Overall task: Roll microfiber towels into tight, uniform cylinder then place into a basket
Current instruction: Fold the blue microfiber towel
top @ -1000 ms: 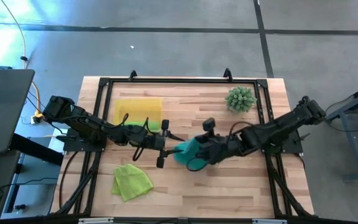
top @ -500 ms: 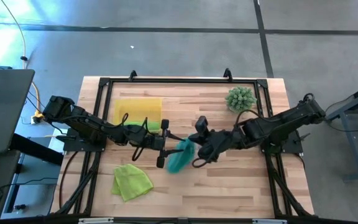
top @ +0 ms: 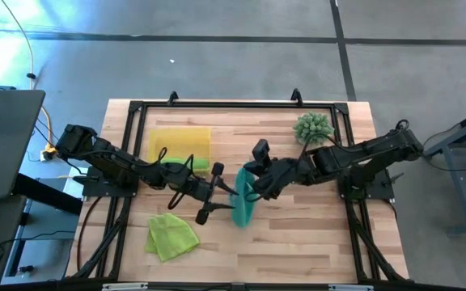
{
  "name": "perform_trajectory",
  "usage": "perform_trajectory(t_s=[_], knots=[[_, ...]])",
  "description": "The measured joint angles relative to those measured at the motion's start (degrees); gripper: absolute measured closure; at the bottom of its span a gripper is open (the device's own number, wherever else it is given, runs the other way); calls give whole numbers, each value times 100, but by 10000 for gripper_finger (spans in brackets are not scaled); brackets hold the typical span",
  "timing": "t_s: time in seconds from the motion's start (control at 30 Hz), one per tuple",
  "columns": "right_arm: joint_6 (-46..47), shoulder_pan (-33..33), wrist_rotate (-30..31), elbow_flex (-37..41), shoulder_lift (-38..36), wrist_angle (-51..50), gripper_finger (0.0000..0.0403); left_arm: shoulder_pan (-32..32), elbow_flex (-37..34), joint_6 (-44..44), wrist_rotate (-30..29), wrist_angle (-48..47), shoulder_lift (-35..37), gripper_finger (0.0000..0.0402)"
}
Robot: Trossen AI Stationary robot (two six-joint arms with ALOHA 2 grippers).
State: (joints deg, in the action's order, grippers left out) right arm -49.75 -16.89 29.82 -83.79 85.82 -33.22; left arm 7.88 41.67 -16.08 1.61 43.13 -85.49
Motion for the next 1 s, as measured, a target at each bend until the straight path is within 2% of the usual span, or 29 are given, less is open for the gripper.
perform_trajectory(t_s=[0.17, 0.7, 0.9, 1.0], knots=[[339, 42, 2, 0, 0, 156, 403, -7, 2, 169, -511, -138, 0, 229], [591, 42, 19, 0, 0, 587, 403, -4, 2, 1303, -583, -1662, -2, 229], [922, 42, 468, 0, 0, 769, 403, -4, 2, 1842, -735, -2375, -1, 229], [1029, 42, 474, 0, 0, 768, 403, -4, 0, 2027, -746, -2576, -2, 236]])
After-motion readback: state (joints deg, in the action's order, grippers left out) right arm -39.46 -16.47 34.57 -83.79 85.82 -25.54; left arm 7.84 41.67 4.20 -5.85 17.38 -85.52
